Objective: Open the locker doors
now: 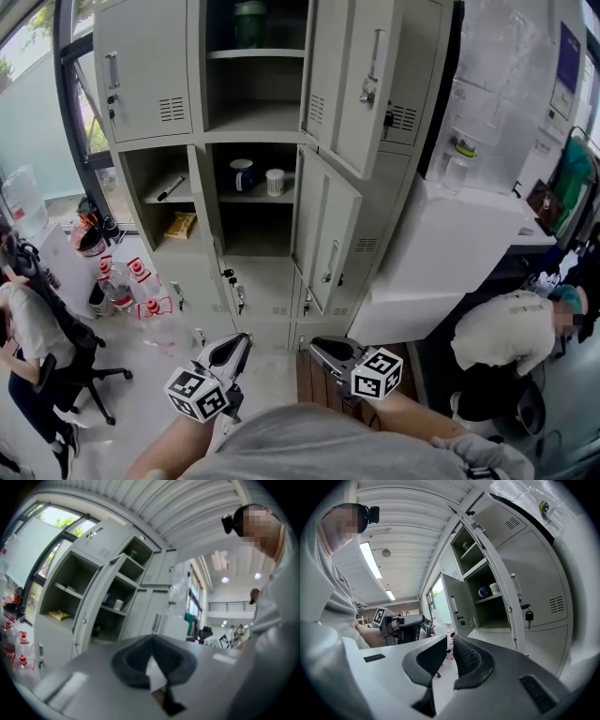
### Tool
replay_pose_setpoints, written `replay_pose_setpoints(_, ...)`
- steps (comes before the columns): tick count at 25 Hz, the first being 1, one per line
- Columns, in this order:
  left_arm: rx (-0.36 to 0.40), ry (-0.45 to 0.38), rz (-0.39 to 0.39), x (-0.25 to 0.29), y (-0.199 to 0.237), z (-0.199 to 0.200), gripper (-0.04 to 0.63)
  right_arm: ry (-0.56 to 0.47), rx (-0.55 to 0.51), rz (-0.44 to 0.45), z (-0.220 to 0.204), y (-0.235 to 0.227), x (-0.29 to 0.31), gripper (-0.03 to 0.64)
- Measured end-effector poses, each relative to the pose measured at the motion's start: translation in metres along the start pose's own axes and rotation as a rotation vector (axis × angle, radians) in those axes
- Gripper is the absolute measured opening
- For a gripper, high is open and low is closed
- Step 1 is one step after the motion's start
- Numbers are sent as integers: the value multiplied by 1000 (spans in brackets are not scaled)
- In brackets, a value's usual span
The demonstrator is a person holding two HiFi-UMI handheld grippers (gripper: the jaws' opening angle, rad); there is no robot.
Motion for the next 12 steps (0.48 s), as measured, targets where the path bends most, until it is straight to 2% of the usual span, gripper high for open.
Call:
replay_pose_setpoints(5, 25, 3, 11, 2, -1, 1, 5, 4, -3, 0, 0, -2, 1, 43)
replay_pose_setpoints(12, 42, 22, 27, -6, 5, 8, 5, -44, 4, -15, 9, 2, 13, 38)
Point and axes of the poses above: the fingertips, and each gripper's own axes: x forward along the fingers, y to its left, z out of its top, the point moved 9 cm from there along -x, backward along the fingers, and after that the axes turned 1 degree about y, right-handed, at the moved point
